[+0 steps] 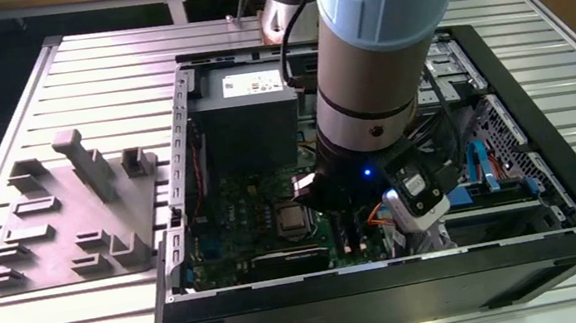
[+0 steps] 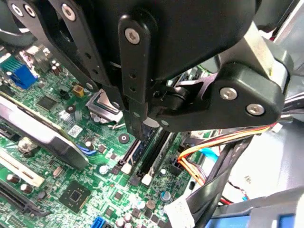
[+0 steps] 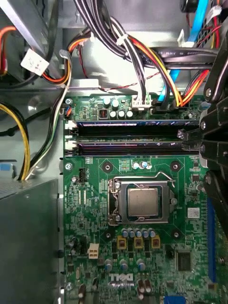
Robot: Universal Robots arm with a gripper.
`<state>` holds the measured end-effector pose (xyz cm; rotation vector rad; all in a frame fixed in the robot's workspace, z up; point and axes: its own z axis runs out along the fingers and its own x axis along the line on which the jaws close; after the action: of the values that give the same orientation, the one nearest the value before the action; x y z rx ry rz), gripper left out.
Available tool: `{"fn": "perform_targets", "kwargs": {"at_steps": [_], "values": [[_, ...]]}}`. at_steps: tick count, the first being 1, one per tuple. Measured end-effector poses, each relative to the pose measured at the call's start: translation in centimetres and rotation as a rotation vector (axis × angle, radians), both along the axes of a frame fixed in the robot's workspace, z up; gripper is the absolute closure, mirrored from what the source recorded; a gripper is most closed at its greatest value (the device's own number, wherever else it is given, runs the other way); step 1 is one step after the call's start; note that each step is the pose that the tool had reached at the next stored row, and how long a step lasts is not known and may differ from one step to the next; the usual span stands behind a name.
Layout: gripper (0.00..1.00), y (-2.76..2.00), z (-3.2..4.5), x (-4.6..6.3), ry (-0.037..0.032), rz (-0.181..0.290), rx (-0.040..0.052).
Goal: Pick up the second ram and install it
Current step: 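Press down the second ram until it locks into place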
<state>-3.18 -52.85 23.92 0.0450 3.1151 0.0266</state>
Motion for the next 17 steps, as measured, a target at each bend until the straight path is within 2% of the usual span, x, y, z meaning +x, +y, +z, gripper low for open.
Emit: {"fn": "perform_targets", "kwargs": {"at_steps": [6,8,17], "values": [[0.90,0.00,0.19,0.0,0.0000,0.000,-0.0003],[0.90,0.17,0.20,0.0,0.0000,0.000,-0.0004],[0.90,2.59,0.17,0.0,0.0000,0.000,-0.0003]]}}
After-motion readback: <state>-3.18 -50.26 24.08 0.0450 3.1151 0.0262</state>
